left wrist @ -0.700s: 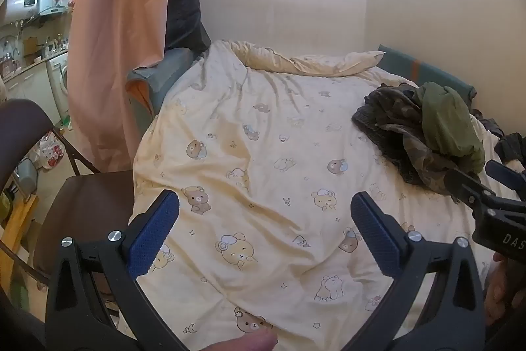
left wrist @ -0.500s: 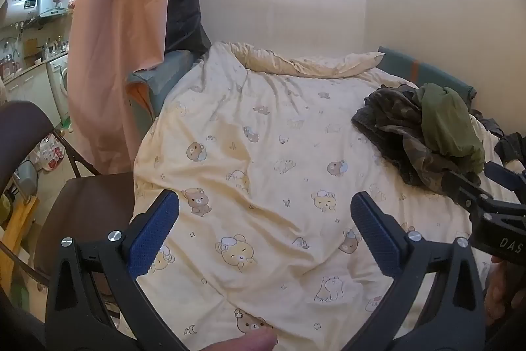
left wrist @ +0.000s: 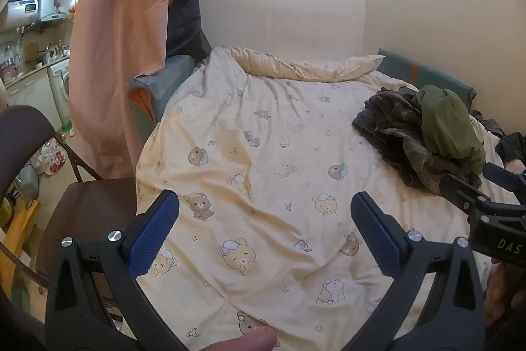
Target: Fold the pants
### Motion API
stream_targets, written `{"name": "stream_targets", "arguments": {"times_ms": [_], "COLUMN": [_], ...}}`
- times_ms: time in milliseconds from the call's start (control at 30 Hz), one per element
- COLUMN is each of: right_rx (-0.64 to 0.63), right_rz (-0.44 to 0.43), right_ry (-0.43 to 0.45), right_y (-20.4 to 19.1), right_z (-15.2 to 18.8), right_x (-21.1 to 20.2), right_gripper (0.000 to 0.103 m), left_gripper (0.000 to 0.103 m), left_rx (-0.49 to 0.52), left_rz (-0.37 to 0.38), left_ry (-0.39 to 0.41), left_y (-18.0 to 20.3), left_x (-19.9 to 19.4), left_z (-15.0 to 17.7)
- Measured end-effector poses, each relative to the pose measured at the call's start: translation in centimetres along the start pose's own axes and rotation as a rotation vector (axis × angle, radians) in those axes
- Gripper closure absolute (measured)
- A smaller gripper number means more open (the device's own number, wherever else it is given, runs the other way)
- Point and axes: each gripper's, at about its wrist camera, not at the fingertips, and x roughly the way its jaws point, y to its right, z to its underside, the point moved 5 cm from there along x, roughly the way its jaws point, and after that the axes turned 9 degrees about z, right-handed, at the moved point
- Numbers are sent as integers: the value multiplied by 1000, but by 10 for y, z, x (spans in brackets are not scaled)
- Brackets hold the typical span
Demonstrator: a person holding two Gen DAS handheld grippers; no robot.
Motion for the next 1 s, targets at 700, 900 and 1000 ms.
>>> {"name": "stream_targets", "arguments": {"times_ms": [700,900,1000], "right_rx": [2,4,4], "right_rz": [-3,-5,-4], "right_ry": [-3,-4,-4], "right_y": [0,-1,0], "right_z": [1,2,1], "right_x": [0,-1,0], "right_gripper": [0,0,0], "left_gripper": [0,0,0], "left_rx": [10,10,10], "left_rz": [-5,-6,-6], "left_ry": [6,8,7], "left_y": [-1,-1,-1], "left_x": [-3,-3,-3], "left_z": [-3,-3,-3]}}
